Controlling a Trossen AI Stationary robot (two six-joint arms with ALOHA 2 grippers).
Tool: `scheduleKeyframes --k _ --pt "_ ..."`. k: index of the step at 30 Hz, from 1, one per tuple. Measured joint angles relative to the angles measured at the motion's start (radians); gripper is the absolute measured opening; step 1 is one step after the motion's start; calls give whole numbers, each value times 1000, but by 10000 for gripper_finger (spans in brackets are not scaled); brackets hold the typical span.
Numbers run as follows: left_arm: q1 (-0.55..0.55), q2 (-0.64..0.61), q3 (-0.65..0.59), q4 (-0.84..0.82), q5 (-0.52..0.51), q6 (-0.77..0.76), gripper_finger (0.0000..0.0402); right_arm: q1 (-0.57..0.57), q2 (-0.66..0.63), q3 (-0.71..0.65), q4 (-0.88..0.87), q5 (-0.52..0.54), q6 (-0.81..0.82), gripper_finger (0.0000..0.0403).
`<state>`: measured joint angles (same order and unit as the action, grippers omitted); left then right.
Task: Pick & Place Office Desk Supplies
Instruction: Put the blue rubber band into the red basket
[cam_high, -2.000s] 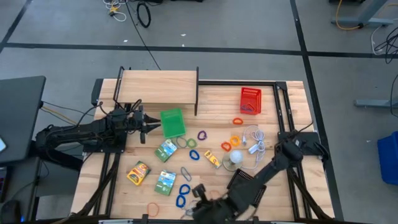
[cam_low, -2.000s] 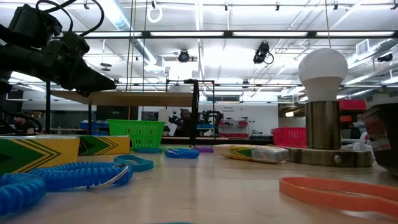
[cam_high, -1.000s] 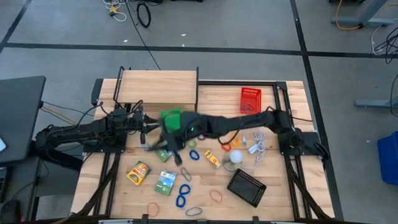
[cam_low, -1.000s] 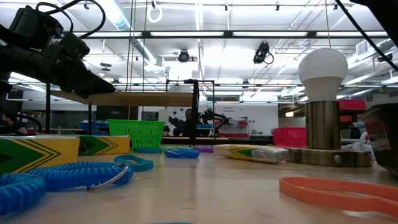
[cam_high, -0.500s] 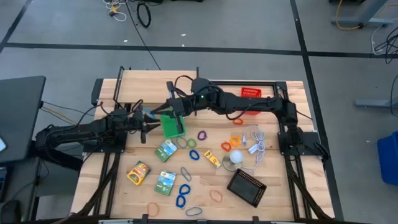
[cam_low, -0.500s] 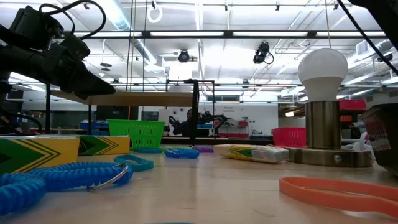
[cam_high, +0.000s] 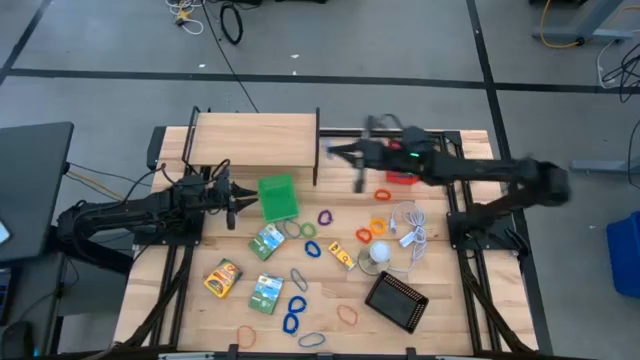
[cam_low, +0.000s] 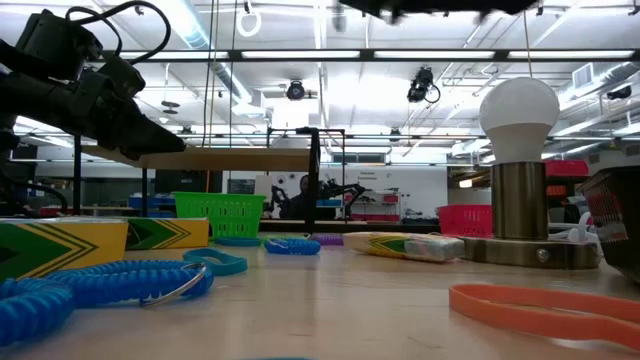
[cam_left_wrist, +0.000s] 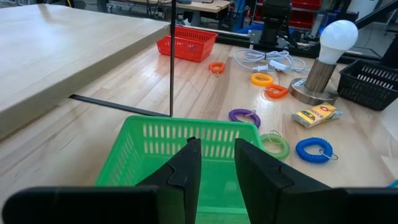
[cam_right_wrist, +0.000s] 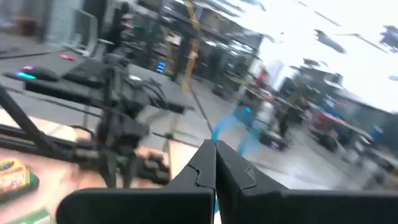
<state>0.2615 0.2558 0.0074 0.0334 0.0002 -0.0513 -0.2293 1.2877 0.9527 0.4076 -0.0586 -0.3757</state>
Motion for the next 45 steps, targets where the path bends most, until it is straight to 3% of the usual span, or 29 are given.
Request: scheduleKeyframes --k 7,13,29,36,42,45 --pt "0 0 0 0 -1 -5 104 -70 -297 -267 -222 176 86 0" --pt "0 0 0 0 -2 -14 104 -161 -368 -368 -382 251 142 0" --pt "0 0 0 0 -10 -13 104 -538 -235 -504 -429 242 306 0" --pt "0 0 0 0 -24 -13 104 -572 -105 -504 -391 170 307 5" --pt "0 0 0 0 -25 -13 104 -572 -58 -504 -335 2 263 44" --pt "0 0 0 0 -26 -13 104 -570 -58 -504 -298 -8 290 67"
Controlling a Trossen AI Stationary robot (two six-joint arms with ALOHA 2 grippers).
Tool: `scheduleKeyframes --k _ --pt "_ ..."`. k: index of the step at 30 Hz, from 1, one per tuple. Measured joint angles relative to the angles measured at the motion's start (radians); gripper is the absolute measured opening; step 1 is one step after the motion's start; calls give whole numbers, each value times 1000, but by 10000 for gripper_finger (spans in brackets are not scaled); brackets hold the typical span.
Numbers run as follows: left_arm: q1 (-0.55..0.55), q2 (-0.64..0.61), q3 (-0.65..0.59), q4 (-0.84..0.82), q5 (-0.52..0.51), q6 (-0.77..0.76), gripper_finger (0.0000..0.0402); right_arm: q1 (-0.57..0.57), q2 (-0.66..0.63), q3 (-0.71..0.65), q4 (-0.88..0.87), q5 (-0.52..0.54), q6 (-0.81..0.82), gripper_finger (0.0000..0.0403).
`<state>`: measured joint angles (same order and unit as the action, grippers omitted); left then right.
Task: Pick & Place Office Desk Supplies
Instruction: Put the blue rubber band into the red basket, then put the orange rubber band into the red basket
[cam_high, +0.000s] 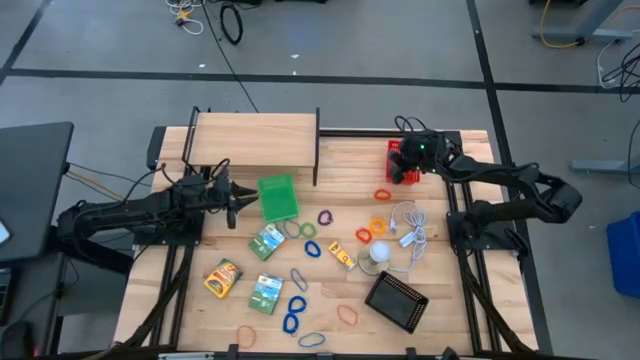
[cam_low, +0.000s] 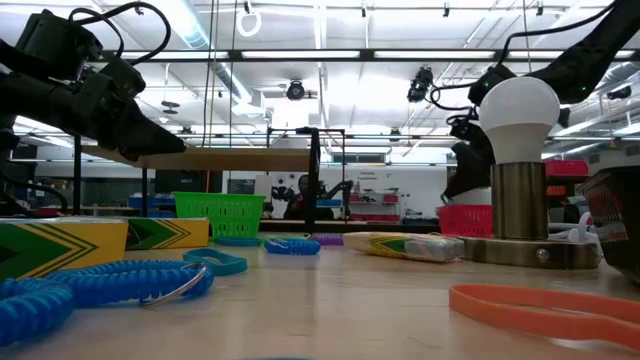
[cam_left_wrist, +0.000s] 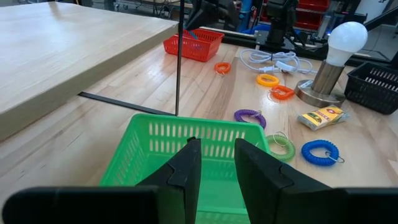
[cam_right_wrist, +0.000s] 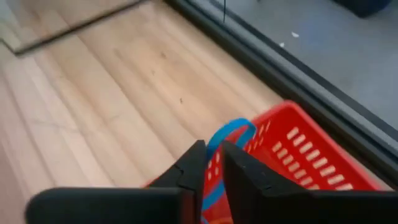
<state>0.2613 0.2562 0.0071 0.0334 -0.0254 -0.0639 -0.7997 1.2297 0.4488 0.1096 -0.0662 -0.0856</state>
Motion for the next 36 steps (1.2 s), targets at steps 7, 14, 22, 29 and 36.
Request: scheduleKeyframes --k 7,14,22,29,36 --pt "0 0 0 0 0 0 104 0 0 0 18 38 2 133" --pt "0 0 0 0 0 0 104 0 -4 0 12 118 19 176" --pt "0 0 0 0 0 0 104 98 -111 8 28 31 -3 176" --pt "0 0 0 0 -1 0 104 344 -166 100 -20 -22 -5 176" --pt "0 0 0 0 -1 0 104 673 -133 272 -178 107 0 176"
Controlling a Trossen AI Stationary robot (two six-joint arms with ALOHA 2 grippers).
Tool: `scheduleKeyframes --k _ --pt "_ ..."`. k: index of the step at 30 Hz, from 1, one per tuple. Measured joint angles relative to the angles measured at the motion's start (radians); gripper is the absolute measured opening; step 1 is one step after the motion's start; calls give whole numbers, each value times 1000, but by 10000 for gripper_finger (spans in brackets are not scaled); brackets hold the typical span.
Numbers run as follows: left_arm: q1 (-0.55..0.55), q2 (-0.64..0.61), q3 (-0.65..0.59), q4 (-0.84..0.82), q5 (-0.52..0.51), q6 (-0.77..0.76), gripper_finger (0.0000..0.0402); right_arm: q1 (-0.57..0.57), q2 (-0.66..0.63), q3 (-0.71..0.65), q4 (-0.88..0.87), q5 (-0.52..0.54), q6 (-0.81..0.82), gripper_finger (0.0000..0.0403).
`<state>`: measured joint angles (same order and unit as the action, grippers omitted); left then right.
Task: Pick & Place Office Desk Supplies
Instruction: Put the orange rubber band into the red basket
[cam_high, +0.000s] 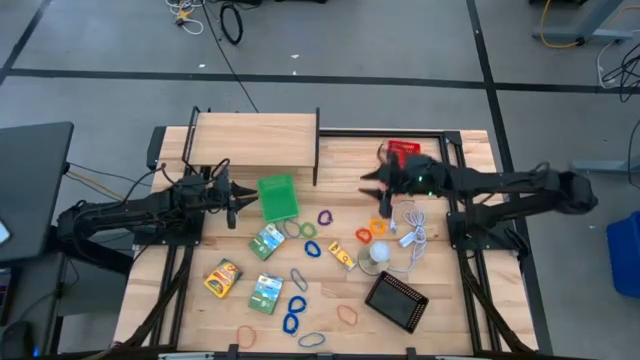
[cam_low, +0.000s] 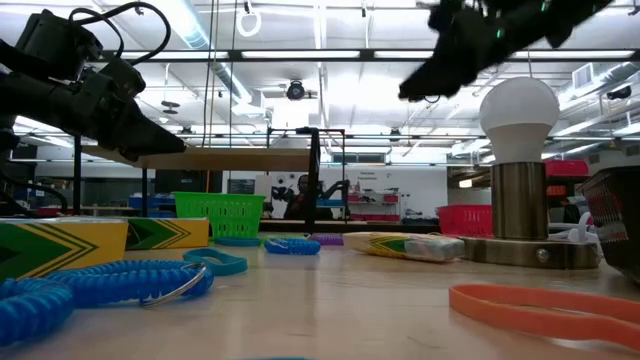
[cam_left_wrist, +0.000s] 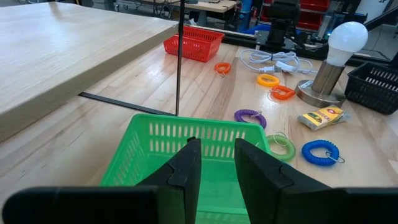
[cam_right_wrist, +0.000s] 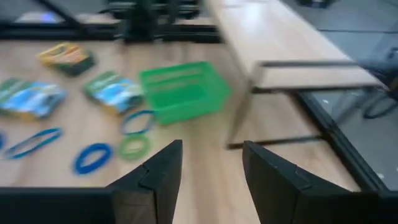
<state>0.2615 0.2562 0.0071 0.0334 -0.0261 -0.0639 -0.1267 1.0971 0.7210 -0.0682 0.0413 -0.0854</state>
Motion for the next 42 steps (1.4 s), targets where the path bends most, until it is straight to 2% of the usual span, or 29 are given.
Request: scheduleKeyframes --k 8,13,17,21,26,34,42 --pt "0 0 0 0 0 12 104 312 199 221 -197 140 62 176" --pt "0 0 0 0 0 15 104 423 388 379 -408 138 137 176" --pt "0 0 0 0 0 14 104 487 513 477 -517 83 195 176" --pt "0 0 0 0 0 15 104 539 584 525 -504 6 223 176" --pt "0 0 0 0 0 24 104 593 644 549 -473 -19 286 176" --pt "0 -1 -1 3 0 16 104 672 747 550 -307 -34 355 176" --pt "0 -1 -1 5 -1 18 104 693 846 550 -265 -29 424 176"
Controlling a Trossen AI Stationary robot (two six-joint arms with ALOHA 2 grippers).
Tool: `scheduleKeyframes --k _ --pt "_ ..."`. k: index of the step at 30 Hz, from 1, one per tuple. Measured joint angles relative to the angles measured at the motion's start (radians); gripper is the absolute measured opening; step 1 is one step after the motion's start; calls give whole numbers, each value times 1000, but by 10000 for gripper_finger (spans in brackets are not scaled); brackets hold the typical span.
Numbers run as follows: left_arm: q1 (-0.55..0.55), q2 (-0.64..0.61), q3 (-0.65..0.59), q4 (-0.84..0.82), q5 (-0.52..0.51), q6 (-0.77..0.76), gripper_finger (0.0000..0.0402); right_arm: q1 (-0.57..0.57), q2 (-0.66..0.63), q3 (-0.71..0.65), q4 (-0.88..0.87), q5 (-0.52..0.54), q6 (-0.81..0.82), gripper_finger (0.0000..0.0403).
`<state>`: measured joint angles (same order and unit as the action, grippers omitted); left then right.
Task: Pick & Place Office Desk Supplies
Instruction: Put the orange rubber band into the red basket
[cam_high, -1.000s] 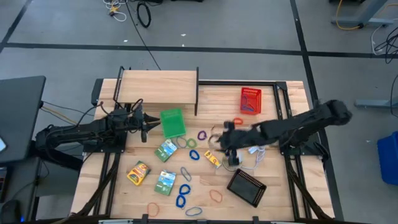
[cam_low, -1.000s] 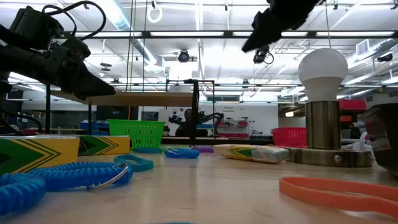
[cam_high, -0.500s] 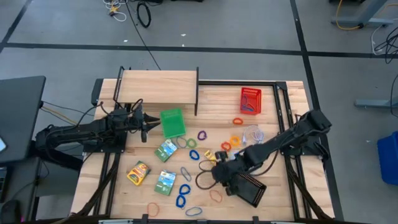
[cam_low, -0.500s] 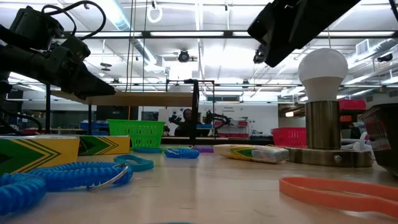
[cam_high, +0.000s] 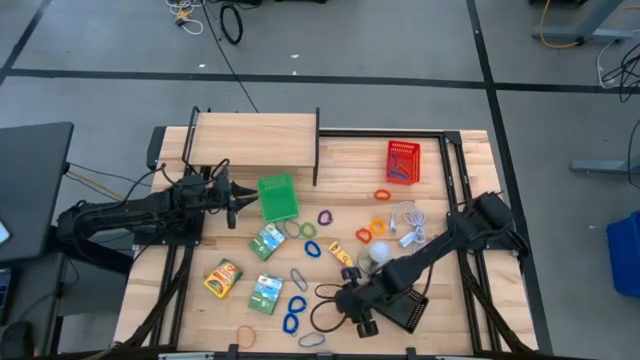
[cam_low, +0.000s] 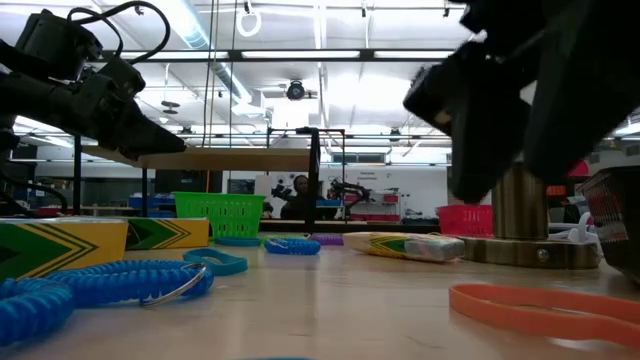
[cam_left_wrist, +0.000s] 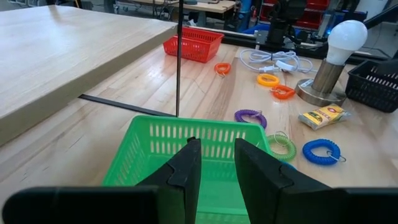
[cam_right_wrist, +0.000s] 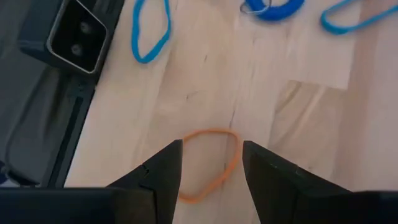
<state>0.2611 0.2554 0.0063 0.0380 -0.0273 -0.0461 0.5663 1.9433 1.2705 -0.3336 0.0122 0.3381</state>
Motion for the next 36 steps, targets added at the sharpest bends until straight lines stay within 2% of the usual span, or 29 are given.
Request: scheduleKeyframes --k 8,21,36 --pt "0 0 0 1 0 3 104 5 36 1 -21 11 24 173" --pt "0 0 0 2 -3 13 104 7 51 1 -77 20 -21 122" --pt "0 0 0 2 -3 13 104 6 93 7 -77 -14 -59 121"
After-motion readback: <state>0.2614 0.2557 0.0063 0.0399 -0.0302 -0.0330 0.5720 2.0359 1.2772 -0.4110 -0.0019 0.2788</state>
